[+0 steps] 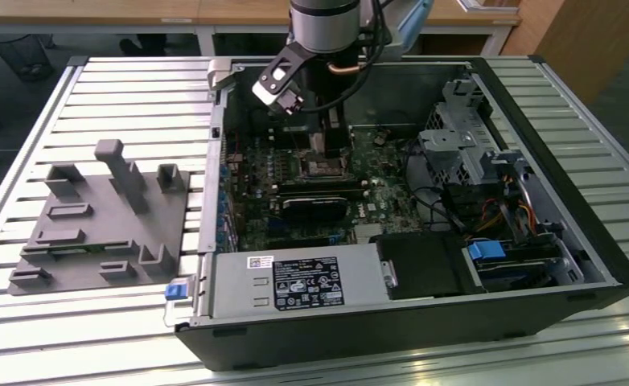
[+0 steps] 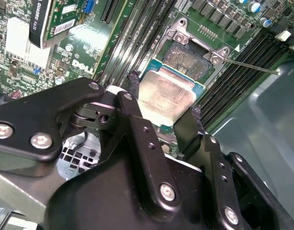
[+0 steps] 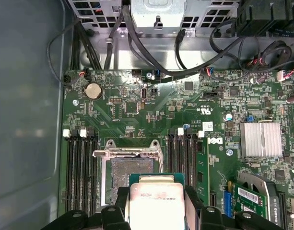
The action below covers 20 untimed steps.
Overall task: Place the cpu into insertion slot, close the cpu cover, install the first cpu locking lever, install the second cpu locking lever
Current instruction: 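Place the cpu into insertion slot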
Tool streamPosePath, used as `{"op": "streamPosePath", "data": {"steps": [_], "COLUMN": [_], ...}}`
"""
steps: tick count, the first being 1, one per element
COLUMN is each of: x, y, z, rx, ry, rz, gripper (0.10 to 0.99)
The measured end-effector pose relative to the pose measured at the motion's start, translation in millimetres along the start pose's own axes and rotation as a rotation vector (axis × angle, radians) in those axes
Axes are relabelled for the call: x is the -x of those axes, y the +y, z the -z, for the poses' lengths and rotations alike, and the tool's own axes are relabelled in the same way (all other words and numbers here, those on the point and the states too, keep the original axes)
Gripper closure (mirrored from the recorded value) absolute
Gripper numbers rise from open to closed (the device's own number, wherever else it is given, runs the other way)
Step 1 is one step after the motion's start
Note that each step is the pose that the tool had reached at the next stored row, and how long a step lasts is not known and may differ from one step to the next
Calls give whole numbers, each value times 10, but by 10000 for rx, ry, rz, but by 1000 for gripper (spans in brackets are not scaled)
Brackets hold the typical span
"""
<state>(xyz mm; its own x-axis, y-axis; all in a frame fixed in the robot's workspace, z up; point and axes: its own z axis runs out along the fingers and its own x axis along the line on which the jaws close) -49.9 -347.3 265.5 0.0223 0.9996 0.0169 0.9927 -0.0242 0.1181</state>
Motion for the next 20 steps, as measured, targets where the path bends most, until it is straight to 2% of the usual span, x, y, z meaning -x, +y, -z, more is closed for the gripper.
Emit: {"op": "streamPosePath", "data": {"steps": [7,20], "x": [-6,-64], "y": [-11,-26], "z": [-81,-191], "rx": [0,0], "ry": [-1,3], "rz": [-1,2], "gripper": [545,545]}}
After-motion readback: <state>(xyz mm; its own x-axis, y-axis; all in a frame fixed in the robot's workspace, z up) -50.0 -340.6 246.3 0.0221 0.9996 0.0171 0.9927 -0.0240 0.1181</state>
